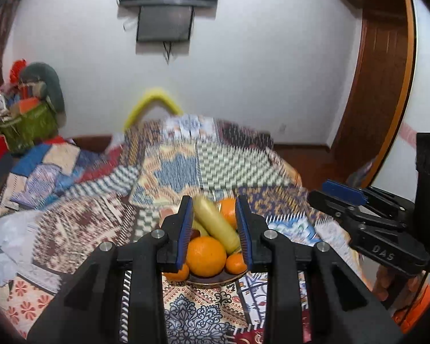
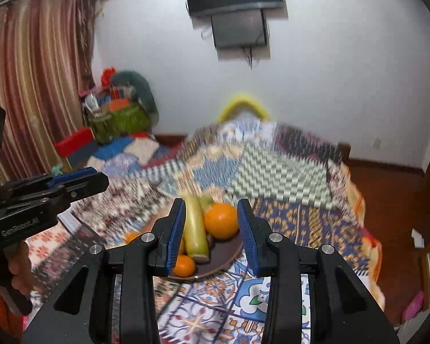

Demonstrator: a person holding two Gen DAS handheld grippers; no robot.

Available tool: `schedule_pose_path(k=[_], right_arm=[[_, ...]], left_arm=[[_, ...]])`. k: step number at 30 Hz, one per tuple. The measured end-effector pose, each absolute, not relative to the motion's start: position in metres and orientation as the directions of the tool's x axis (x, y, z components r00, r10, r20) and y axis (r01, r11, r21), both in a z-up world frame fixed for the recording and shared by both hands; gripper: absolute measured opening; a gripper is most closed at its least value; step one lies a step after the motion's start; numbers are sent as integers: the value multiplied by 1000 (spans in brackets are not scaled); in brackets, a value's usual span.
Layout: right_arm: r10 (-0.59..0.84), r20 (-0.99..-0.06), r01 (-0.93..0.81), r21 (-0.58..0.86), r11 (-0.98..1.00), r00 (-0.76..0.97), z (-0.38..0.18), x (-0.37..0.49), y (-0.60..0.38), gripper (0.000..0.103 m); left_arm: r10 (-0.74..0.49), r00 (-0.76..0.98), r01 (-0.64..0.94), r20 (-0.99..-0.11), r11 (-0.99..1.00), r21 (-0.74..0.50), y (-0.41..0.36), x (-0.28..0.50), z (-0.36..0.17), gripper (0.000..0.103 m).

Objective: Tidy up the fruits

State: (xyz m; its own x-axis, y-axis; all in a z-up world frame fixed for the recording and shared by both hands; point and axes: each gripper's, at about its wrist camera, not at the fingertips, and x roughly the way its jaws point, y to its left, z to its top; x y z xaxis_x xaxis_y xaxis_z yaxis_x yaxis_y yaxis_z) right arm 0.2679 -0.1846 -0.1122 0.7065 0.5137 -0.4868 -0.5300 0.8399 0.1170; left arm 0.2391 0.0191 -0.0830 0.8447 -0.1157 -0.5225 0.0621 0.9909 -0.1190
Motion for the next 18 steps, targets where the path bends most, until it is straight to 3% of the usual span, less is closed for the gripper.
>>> schedule_pose_path(k=[4,7,11,15,18], right_arm=[[538,-389,-541,113,833,748,-72,229,-194,34],[550,-334,-548,111,829,765,-53,203,-198,34],[557,-271,-552,99,828,785,-32,168,-200,35],[552,-228,-545,97,833,802,-25,142,-200,50],[544,-217,-537,96,838,811,-26,135,-200,54]], left_arm=[[-87,899,38,-428,992,-122,22,199,-49,39],[-78,926,36,-369,992,-119,23,169,-29,40],[-55,955,27,-291,995,-99,21,129,-9,55],[-47,970,25,-239,995,-92,20,100,1,62],[-42,974,24,-222,996,-86,19,87,5,66]])
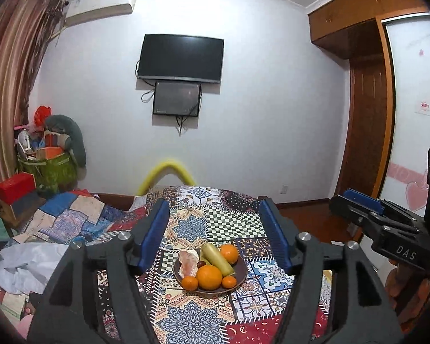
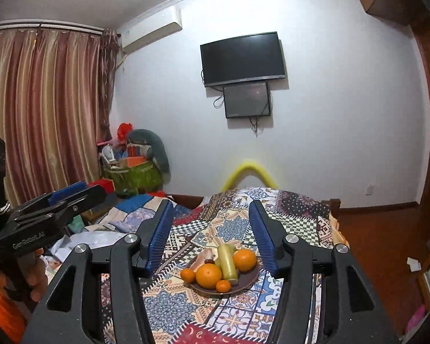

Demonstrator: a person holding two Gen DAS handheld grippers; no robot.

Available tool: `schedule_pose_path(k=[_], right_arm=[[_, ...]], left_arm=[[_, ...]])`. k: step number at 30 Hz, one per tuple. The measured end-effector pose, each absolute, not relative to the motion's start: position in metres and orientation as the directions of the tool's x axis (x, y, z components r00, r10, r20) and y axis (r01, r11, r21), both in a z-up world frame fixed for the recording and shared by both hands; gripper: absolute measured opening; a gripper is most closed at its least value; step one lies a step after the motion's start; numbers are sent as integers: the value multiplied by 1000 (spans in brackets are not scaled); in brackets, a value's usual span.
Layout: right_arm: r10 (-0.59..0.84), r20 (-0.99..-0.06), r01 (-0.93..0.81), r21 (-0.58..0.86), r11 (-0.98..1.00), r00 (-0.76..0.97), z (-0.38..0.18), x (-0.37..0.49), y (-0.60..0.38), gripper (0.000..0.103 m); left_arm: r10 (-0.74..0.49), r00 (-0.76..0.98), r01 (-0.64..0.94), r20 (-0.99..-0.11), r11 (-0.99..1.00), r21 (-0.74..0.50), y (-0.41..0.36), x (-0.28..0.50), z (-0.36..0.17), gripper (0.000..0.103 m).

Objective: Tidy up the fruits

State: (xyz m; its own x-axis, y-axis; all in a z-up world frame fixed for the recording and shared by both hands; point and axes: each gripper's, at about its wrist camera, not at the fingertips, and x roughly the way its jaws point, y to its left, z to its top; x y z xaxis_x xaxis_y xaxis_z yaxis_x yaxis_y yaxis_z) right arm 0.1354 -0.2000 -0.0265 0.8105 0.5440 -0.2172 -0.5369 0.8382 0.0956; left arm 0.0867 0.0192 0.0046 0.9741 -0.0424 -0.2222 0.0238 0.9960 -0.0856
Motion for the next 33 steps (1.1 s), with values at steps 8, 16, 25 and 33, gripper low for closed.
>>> schedule_pose_path(k=[8,16,25,33], right_arm=[[519,-204,-511,95,854,830,-31,127,-200,86],[473,-182,-465,88,881,862,-32,118,-204,103],[464,-188,-457,84,886,866,-34,114,-204,103],[466,-184,-459,82,885,865,-32,112,-206,103]], left_arm=[[-16,977,3,-211,998,-66,16,70,2,85],[-8,978,-4,-208,998,-55,14,67,-2,93],[1,979,-11,-202,999,-47,13,66,-6,99],[1,980,-11,-201,999,-48,11,67,-6,101]])
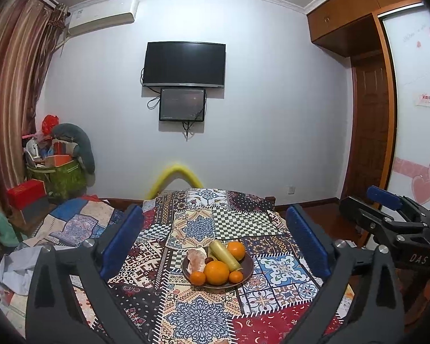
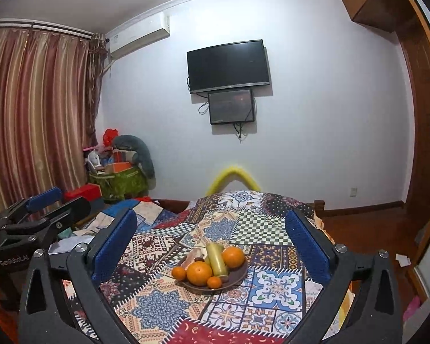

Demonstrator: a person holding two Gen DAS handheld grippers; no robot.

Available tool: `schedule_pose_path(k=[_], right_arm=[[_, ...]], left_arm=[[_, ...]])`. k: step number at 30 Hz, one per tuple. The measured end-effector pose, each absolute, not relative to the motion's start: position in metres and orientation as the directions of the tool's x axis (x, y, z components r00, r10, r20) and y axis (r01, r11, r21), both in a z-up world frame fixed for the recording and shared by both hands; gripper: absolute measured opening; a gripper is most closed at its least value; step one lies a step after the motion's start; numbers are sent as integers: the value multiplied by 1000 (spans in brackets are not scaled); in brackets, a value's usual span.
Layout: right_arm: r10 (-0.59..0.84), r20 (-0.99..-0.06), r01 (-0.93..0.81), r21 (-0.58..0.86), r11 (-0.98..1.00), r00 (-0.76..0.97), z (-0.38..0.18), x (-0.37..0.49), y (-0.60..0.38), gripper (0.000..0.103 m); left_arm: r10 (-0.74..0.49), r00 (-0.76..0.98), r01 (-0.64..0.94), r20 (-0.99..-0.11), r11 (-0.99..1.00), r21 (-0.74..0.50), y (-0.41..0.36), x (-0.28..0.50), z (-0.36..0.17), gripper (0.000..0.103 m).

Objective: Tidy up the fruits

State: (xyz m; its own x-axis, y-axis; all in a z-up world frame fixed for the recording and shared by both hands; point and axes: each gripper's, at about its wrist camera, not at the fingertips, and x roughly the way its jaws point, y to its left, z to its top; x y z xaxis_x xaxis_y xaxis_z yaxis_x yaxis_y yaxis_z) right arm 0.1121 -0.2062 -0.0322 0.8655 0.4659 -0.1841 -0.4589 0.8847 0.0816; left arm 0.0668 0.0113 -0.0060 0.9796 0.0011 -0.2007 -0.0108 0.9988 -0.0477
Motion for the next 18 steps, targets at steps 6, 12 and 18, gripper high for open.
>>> schedule_pose_path(k=[6,12,18], right_arm=[[463,-187,-455,85,886,866,-31,112,-206,103],[461,-187,-453,86,888,868,-29,111,-207,103],[460,-188,-452,88,888,868,-28,111,-207,103]], left_arm=[[-8,979,-3,-205,999,-53,11,68,-6,101],[-15,978,3,-206,998,-56,12,67,-5,102],[-19,979,8,-204,998,-56,12,66,-4,102]])
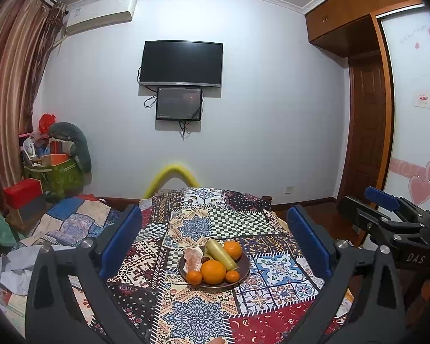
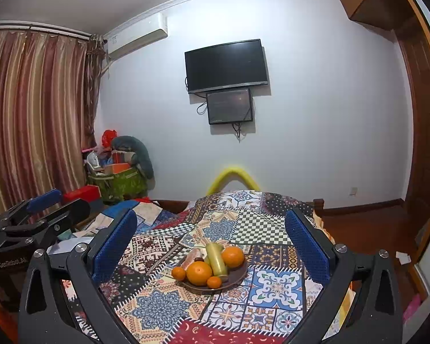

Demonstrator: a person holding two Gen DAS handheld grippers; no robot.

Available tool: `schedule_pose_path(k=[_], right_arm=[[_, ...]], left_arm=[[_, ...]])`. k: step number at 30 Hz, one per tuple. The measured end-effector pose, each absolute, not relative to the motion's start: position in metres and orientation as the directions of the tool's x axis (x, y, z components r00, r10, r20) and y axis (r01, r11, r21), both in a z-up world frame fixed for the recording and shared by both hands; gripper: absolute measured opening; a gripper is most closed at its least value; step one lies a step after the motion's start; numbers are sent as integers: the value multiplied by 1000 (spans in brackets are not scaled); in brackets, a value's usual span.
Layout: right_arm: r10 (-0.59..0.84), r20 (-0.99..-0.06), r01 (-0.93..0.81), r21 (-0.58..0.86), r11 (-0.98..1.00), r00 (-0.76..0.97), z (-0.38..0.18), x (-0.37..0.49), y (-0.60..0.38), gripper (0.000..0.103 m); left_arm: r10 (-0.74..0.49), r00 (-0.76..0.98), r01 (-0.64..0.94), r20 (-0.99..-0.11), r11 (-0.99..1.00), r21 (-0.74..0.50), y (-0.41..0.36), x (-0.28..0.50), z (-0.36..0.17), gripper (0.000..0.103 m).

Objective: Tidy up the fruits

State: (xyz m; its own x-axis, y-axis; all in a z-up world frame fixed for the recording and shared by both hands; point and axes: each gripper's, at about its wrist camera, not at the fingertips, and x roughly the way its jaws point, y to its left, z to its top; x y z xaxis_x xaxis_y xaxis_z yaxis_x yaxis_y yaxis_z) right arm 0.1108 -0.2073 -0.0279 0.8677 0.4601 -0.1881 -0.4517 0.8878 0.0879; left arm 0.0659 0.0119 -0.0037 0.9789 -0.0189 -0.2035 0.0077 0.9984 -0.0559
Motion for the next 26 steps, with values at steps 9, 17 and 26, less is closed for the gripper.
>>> schedule_pose_path(k=[9,17,26], right_arm=[[461,-190,-453,88,887,867,-28,111,-207,103],[459,-187,-451,83,889,869,-26,110,-207,103],[459,-191,-451,86,888,868,-27,111,-207,103]], left_arm=[[-49,976,40,-213,998,-44,10,65,-4,102],[-42,976,27,-215,997,-73,15,67,-4,102],[-41,976,27,-214,997,-70,15,68,-7,102]])
